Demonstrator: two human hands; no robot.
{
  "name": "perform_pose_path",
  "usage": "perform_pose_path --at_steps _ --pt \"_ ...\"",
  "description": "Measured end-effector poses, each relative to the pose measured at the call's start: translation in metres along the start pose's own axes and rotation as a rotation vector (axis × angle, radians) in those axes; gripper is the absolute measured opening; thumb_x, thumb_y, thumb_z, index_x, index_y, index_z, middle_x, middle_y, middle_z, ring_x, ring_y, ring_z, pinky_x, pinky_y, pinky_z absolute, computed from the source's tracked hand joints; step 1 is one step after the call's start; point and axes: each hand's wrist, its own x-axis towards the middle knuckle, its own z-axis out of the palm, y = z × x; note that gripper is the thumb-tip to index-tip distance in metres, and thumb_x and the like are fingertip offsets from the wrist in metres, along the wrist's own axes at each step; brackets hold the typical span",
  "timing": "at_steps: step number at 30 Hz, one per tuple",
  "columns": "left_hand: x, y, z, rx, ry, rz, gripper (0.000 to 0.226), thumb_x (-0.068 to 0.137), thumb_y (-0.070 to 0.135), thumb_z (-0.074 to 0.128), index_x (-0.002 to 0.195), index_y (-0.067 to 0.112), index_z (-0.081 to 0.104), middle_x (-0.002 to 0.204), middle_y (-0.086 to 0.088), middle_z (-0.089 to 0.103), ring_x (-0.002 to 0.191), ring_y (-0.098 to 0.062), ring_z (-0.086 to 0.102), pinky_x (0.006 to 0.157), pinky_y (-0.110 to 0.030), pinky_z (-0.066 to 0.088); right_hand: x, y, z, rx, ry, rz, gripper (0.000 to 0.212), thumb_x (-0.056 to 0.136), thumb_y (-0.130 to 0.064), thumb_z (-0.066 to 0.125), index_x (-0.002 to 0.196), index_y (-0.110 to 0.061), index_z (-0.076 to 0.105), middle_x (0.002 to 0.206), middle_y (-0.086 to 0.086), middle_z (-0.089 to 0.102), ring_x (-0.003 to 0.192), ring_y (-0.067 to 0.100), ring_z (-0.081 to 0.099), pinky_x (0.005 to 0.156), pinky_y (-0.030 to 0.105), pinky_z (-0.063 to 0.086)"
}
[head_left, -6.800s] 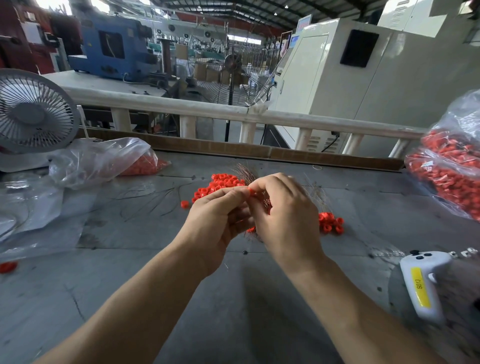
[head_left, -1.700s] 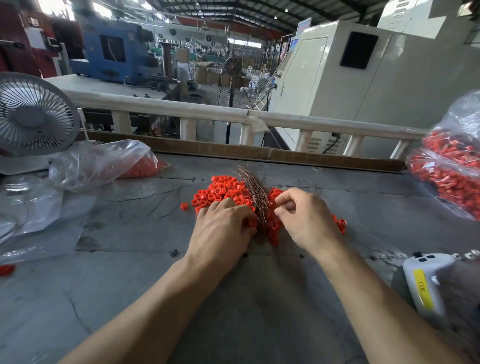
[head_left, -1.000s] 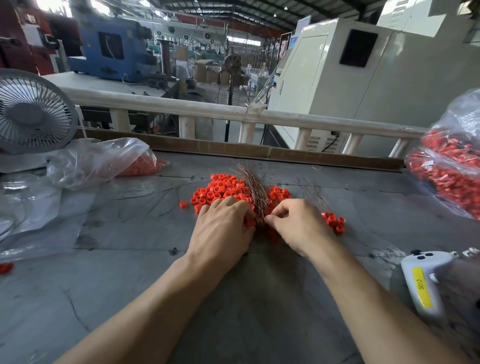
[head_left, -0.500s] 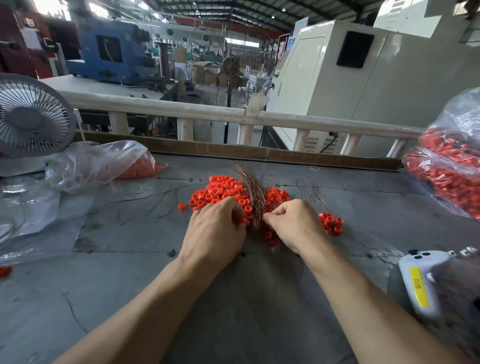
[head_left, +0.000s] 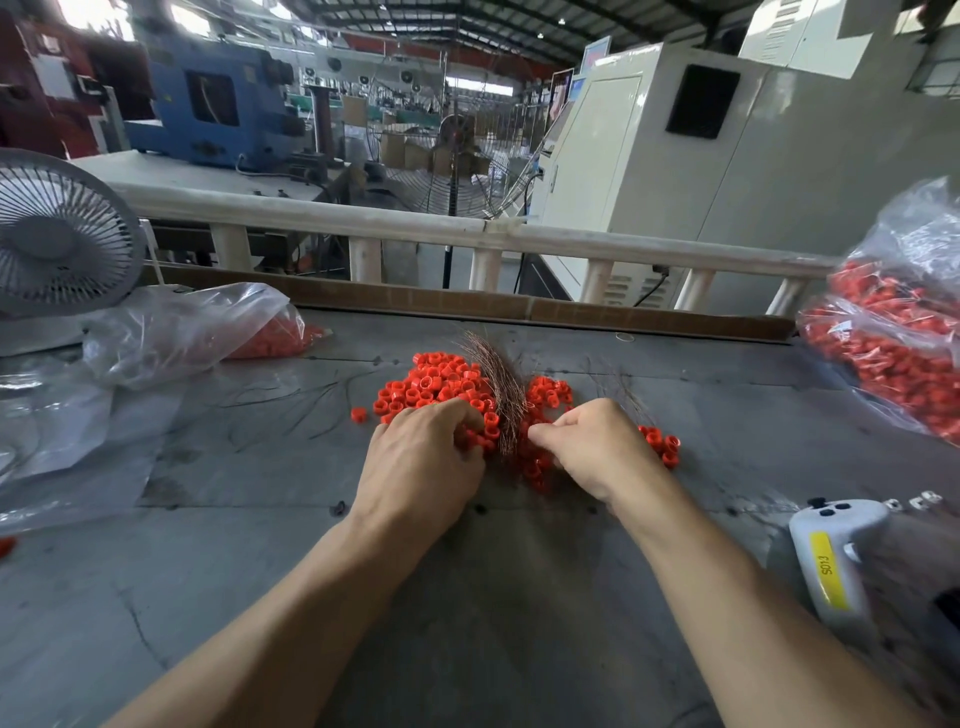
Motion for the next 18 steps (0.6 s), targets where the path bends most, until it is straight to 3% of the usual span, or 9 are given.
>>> perform_pose_path --at_steps 5,8,13,16,18 --pt "-0.0009 -0.0019 0.0029 0.054 0.016 0.038 0.018 0.09 0.027 0.068 0.107 0.03 0.071 0.101 0.012 0.07 0.102 -0.015 0.058 0.095 -0.037 0.044 -0.002 -0.0021 0.0026 0.003 -0.002 -0.008 0.026 0.081 -0.038 0.084 0.078 -0.013 0.077 0.074 -0.002 0.071 0.076 0.018 0.068 0.058 0.022 0.042" --pt "-0.0001 -0.0026 0.0047 0.103 0.038 0.072 0.014 0.09 0.03 0.067 0.104 0.03 0.069 0.101 0.012 0.07 0.102 -0.016 0.057 0.095 -0.035 0.042 -0.0013 -0.0029 0.0055 -0.002 -0.011 0.001 0.025 0.08 -0.037 0.084 0.079 -0.014 0.077 0.077 -0.002 0.072 0.08 0.02 0.069 0.064 0.026 0.044" --pt "0.0022 -0.0012 0.007 0.188 0.046 0.1 0.014 0.089 0.034 0.067 0.102 0.03 0.067 0.096 0.01 0.069 0.104 -0.016 0.056 0.095 -0.033 0.037 -0.0027 -0.0034 0.0058 -0.013 -0.009 -0.005 0.027 0.08 -0.034 0.083 0.076 -0.008 0.075 0.071 0.005 0.072 0.076 0.027 0.069 0.061 0.028 0.041" --pt "0.0022 0.0 0.0072 0.187 0.059 0.104 0.01 0.089 0.033 0.065 0.098 0.028 0.066 0.091 0.007 0.068 0.099 -0.017 0.057 0.093 -0.032 0.037 -0.0053 -0.0059 0.0059 -0.014 -0.002 0.021 0.041 0.081 -0.031 0.077 0.053 -0.009 0.056 0.039 -0.005 0.046 0.049 0.026 0.05 0.051 0.03 0.031" --pt "0.0015 -0.0003 0.0068 0.175 0.063 0.107 0.009 0.091 0.034 0.064 0.098 0.028 0.067 0.091 0.008 0.07 0.099 -0.016 0.057 0.093 -0.033 0.038 -0.005 -0.0064 0.0047 0.026 0.006 0.027 0.051 0.081 -0.03 0.073 0.046 -0.015 0.04 0.035 -0.007 0.029 0.037 0.015 0.03 0.047 0.028 0.022"
